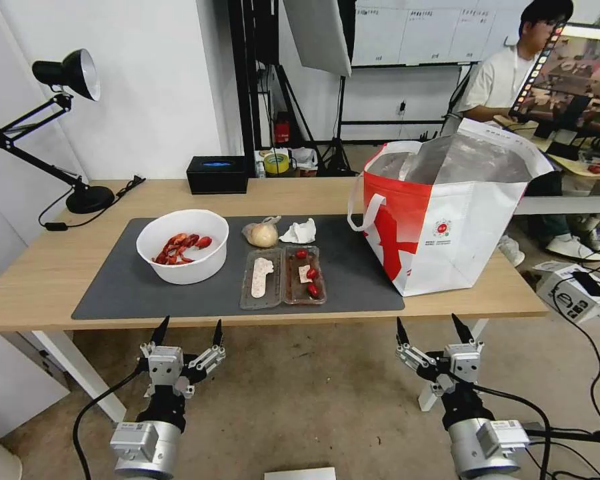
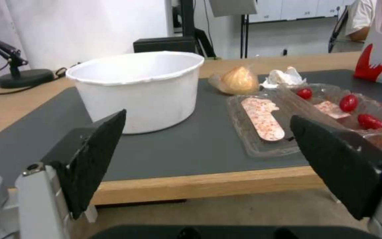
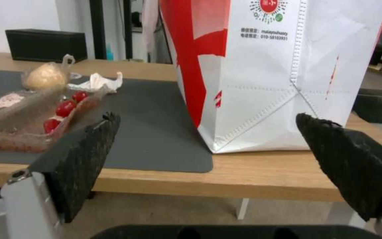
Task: Pick up the trash from the table and place it into the takeout bag.
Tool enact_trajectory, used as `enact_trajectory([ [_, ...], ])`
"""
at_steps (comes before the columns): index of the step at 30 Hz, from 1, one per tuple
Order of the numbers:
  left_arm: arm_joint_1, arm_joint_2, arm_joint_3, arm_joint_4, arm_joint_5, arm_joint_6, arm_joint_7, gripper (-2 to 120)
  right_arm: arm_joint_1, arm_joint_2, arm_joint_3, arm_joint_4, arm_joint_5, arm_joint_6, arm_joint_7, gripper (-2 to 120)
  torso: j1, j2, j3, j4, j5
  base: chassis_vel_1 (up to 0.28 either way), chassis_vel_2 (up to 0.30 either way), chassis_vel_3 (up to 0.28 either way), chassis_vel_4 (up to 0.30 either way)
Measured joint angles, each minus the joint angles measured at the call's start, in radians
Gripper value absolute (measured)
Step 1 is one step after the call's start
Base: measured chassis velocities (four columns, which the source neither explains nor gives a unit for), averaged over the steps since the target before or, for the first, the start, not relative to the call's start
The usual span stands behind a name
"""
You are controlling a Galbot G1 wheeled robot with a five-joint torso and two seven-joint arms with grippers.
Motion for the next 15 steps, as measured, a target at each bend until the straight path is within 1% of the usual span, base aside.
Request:
enact_trajectory([
  [15,0.0,0.0,0.0,0.0,0.0,0.0,0.0,100,0.0,0.0,0.0,0.0,0.0,0.0,0.0,100,0.0,0.0,0.0,0.0,0.0,0.0,0.0,0.0,0.0],
])
